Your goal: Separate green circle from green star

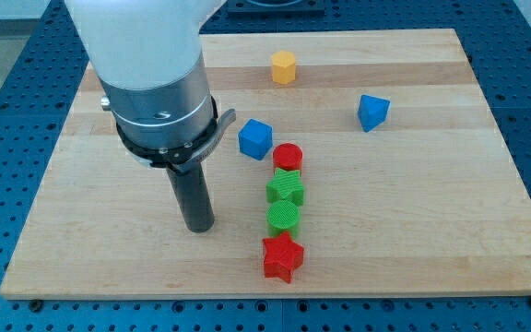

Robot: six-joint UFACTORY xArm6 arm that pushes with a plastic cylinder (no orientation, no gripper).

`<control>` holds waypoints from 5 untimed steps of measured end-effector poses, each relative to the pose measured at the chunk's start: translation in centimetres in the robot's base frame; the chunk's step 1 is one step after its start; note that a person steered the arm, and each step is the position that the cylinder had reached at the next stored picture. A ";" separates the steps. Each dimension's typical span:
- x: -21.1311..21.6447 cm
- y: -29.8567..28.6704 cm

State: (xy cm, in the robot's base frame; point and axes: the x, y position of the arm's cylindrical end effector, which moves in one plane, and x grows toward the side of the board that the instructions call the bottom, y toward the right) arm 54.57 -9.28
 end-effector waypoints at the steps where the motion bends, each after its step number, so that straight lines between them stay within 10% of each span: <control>1: 3.3 1.7; 5: 1.1 2.5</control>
State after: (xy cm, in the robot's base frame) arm 55.67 -6.73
